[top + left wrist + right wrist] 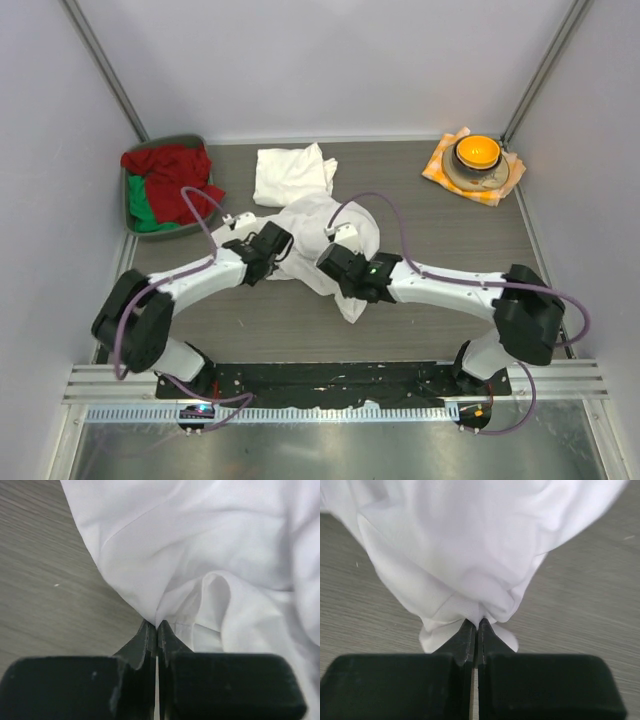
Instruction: Fold and stack the t-shirts
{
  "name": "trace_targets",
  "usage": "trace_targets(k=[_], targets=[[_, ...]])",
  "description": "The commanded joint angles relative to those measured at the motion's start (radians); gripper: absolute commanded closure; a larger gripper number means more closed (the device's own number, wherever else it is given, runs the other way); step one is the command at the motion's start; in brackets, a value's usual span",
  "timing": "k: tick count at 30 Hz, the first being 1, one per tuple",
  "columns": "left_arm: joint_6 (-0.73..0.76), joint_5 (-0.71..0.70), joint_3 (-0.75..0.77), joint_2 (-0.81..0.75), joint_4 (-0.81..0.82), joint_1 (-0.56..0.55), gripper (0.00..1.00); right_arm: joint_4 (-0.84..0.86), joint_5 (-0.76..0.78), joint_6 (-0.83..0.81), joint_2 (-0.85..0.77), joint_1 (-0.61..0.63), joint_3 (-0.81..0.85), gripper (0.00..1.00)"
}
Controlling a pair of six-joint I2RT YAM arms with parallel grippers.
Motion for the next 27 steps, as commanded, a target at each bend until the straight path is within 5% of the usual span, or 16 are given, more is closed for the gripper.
trace_targets(k=[1,7,11,27], targets=[[0.045,-0.067,0.114,-0.296,-0.217,0.007,1.0,-0.162,0.292,-0.045,-0.203,0.005,0.153,0.99],[0.167,-0.093,0.414,-0.595,-0.351,0.008,1.0,-0.421,0.507,-0.088,-0.37,0.003,0.515,0.99],[0.235,-0.071,0.58,-0.644,-0.402,0.007,1.0,-0.504,0.556,-0.122,-0.41,0.003,0.69,0.99],[0.336,0.14,0.632,-0.7,-0.264,0.008,1.0,-0.492,0.421,-0.214,-0.475,0.001,0.86,0.99]])
